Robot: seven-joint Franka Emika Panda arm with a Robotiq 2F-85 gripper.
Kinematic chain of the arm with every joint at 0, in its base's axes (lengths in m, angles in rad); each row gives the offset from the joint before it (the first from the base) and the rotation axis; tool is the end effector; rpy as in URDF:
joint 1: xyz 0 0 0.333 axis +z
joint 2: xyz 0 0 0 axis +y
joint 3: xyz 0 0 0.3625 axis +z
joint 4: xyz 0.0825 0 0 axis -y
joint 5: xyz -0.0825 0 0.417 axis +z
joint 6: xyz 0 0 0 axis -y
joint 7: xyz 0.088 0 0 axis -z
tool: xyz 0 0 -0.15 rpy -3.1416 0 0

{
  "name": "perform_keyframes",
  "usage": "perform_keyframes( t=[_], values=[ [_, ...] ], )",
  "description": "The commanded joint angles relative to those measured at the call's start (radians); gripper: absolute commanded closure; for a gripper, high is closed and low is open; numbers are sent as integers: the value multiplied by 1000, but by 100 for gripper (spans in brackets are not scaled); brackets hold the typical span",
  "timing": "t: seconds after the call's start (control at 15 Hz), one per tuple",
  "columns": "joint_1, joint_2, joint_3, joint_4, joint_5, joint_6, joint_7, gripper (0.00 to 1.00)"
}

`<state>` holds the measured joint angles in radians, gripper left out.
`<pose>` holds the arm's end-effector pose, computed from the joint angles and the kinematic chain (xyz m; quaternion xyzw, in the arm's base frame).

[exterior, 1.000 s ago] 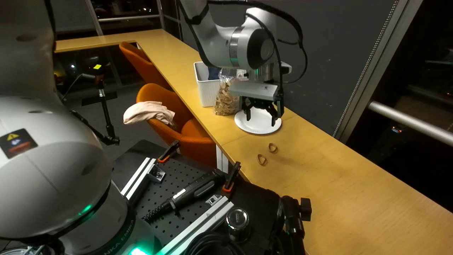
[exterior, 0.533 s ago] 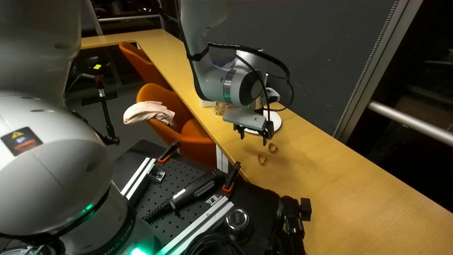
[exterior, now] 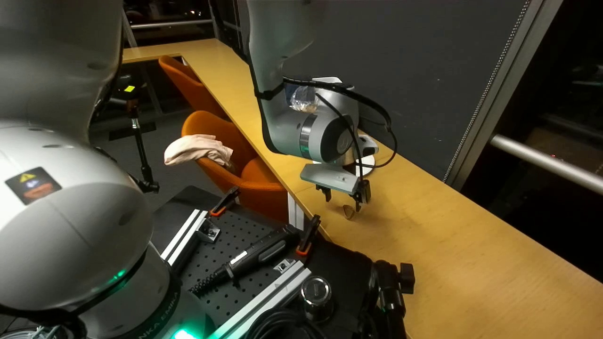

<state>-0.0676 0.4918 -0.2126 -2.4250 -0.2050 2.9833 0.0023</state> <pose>0.4964 -0.1419 0.0861 0.9967 -0.0263 0.0237 0.0731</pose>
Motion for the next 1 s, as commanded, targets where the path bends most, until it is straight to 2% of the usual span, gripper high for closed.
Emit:
perform_keyframes(
  t=[0.0,0.13,0.2,0.27,0.47,0.93],
  values=[
    [8,90,-3,74,26,32,-3,0],
    [8,119,-1,100,35,27,-4,0],
    [6,130,2,109,41,26,-3,25],
    [5,138,5,115,45,26,-3,26],
    [-2,120,24,98,67,30,-4,50],
    [7,73,1,76,67,24,0,100]
  ],
)
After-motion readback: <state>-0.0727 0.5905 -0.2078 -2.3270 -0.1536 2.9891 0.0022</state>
